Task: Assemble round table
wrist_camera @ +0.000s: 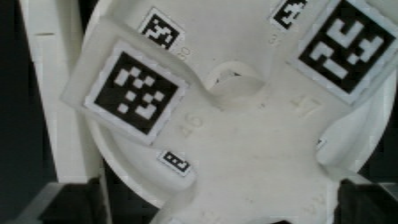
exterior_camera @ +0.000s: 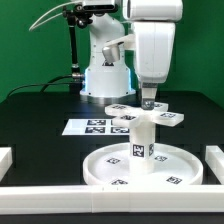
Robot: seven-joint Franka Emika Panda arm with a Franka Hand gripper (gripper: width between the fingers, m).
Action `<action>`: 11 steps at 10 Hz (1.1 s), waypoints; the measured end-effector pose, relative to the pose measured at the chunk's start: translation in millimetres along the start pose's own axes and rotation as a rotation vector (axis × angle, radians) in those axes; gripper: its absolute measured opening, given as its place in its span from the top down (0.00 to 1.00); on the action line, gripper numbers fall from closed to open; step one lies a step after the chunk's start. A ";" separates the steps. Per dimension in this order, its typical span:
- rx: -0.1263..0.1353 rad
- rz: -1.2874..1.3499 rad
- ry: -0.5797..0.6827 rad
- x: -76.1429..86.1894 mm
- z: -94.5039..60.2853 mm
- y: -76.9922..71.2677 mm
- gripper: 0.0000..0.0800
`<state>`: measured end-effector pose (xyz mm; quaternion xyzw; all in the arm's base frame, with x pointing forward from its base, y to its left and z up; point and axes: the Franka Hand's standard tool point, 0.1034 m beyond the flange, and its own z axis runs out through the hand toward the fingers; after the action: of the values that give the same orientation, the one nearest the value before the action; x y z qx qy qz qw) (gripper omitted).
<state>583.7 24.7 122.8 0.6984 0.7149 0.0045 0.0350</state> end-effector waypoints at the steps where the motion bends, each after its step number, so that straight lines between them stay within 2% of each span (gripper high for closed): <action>1: 0.002 -0.068 0.000 -0.9 1.1 -5.7 0.19; 3: 0.010 -0.136 0.003 0.0 4.7 -16.9 0.19; 5: 0.021 -0.129 0.002 -3.2 9.2 -21.0 0.19; 11: 0.026 -0.087 0.001 -1.8 15.3 -16.1 0.19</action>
Offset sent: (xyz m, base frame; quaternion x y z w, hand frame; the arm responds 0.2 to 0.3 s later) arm -0.0181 0.0059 -0.0049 0.0111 0.0126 0.0081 0.9998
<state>568.4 21.9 106.7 0.6671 0.7445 -0.0061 0.0257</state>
